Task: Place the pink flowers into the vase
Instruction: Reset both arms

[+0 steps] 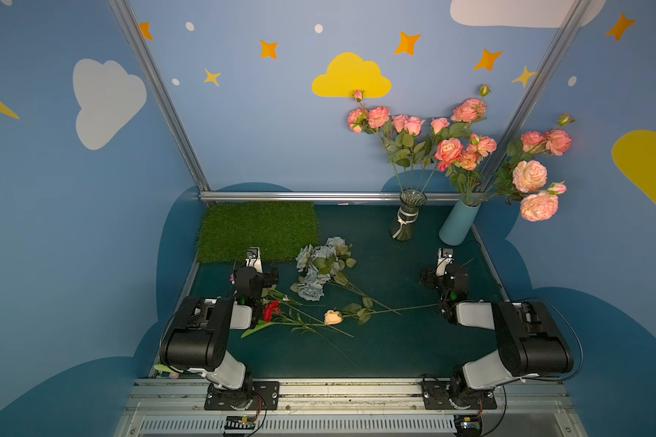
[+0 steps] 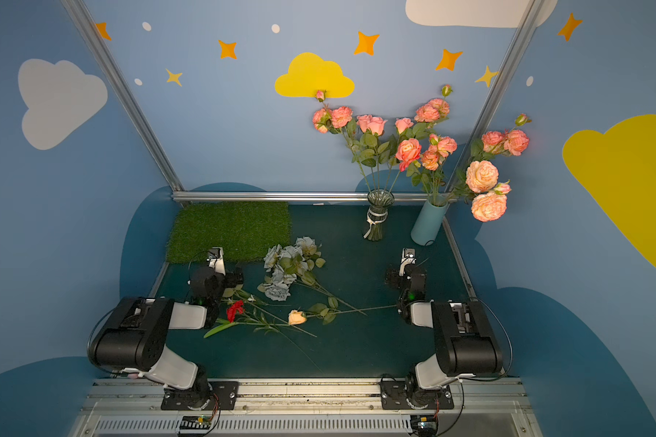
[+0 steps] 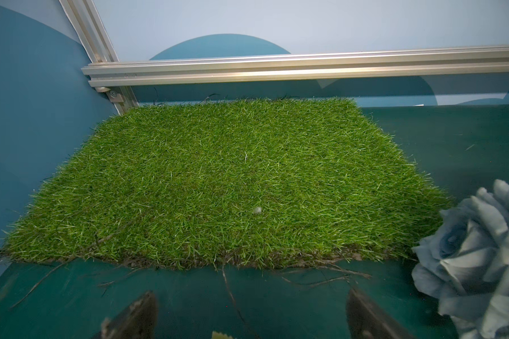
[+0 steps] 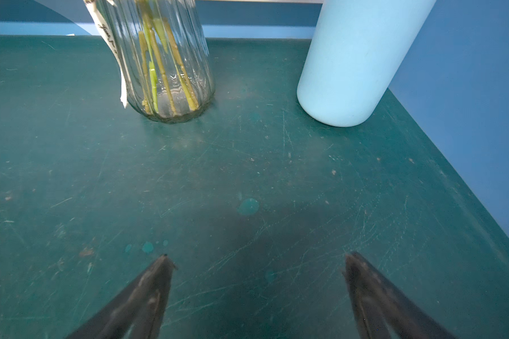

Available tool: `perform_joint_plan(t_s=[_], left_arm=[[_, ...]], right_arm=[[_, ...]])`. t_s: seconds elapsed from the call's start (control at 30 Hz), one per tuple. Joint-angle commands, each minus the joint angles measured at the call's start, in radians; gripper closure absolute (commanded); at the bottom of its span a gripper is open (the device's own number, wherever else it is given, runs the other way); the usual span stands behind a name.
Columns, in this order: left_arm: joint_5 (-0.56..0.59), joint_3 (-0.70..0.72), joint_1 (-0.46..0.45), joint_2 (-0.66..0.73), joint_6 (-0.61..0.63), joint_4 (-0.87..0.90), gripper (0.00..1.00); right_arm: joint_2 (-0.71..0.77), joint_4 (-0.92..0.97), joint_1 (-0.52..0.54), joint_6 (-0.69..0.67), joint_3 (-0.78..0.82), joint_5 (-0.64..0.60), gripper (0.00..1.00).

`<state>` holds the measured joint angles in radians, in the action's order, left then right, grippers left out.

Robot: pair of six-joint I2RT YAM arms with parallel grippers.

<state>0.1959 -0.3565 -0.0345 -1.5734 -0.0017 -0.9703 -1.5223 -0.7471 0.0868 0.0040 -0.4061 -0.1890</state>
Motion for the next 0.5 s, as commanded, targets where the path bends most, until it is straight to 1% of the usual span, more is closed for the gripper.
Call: perform_joint_plan(t_s=[0.0, 0.47], left_arm=[[-0.009, -0.003, 0.003, -0.006, -0.004, 0.008, 0.0], [-0.023, -0.016, 0.012, -0.011, -0.008, 0.03, 0.0]], right_arm=[[0.024, 0.008, -0.003, 0.013, -0.02, 0.008, 0.07], [0.025, 0.009, -0.003, 0.013, -0.019, 0.008, 0.07]])
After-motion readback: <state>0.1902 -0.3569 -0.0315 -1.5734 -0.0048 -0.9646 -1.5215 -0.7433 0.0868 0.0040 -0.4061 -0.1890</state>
